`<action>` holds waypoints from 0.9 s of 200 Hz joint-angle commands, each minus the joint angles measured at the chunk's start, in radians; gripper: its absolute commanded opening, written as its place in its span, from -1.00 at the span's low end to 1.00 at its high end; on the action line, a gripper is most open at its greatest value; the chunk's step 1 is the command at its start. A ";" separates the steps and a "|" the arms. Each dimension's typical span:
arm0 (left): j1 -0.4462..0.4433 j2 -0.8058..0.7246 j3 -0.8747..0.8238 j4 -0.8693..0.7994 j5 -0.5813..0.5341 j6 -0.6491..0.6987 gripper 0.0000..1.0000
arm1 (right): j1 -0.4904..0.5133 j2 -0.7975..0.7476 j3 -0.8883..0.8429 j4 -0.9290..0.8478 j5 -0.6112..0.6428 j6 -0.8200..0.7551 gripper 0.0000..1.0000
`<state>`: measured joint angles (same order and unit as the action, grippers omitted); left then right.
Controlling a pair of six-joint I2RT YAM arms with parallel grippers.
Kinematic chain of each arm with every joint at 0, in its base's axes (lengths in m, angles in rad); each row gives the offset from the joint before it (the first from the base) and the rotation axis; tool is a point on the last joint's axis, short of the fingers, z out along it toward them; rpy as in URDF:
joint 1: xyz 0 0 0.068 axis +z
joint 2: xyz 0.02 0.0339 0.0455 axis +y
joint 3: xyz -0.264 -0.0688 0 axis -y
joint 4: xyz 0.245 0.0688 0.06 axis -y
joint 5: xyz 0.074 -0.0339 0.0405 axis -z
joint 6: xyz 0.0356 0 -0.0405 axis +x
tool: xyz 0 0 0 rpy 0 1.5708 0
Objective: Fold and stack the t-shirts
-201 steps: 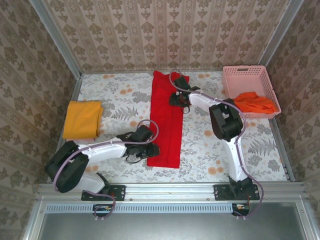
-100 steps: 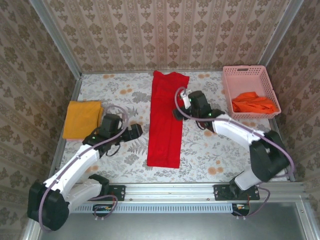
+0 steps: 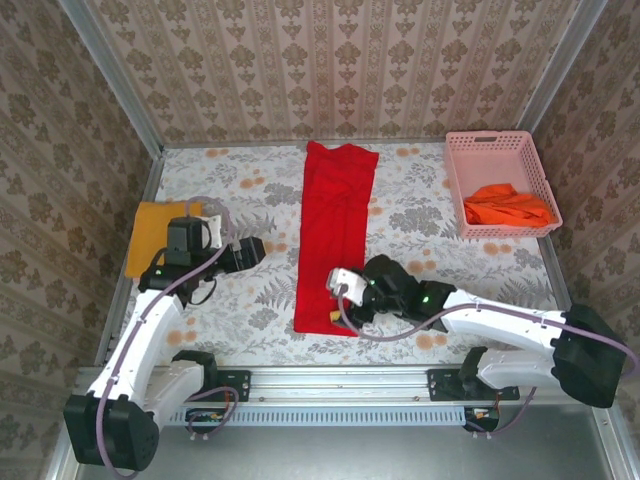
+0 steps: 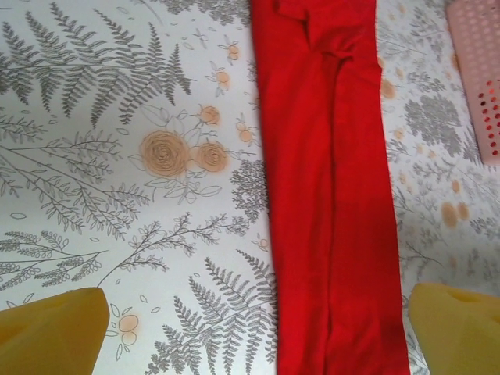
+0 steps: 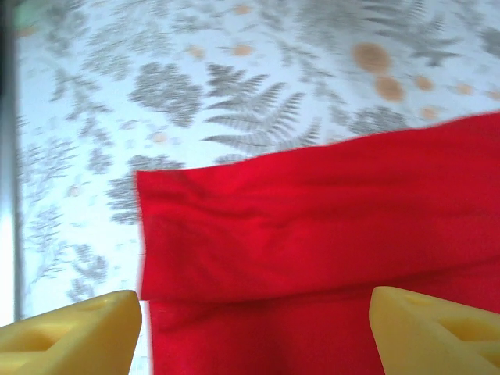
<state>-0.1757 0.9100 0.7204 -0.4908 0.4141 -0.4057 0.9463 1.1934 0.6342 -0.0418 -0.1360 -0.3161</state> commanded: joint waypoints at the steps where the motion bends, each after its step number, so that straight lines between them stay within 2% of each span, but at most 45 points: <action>1: 0.014 -0.010 0.025 -0.033 0.073 0.038 1.00 | 0.068 0.066 -0.002 -0.006 0.013 -0.043 0.56; 41: 0.018 0.004 0.020 -0.014 0.083 0.013 1.00 | 0.148 0.257 0.050 0.029 0.067 -0.060 0.56; 72: 0.019 0.003 0.009 -0.010 0.089 0.002 0.99 | 0.156 0.365 0.087 0.036 0.140 -0.080 0.55; 91: 0.019 -0.005 0.001 -0.009 0.092 -0.002 1.00 | 0.152 0.410 0.099 0.045 0.192 -0.080 0.43; 113: 0.019 -0.019 -0.015 0.002 0.092 -0.014 1.00 | 0.144 0.444 0.114 0.014 0.203 -0.090 0.24; 180: 0.024 -0.020 -0.039 0.029 0.093 -0.025 1.00 | 0.144 0.419 0.138 -0.099 0.169 -0.137 -0.95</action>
<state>-0.1619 0.8993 0.6926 -0.4831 0.4870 -0.4183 1.0931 1.6245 0.7525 -0.0406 0.0273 -0.4263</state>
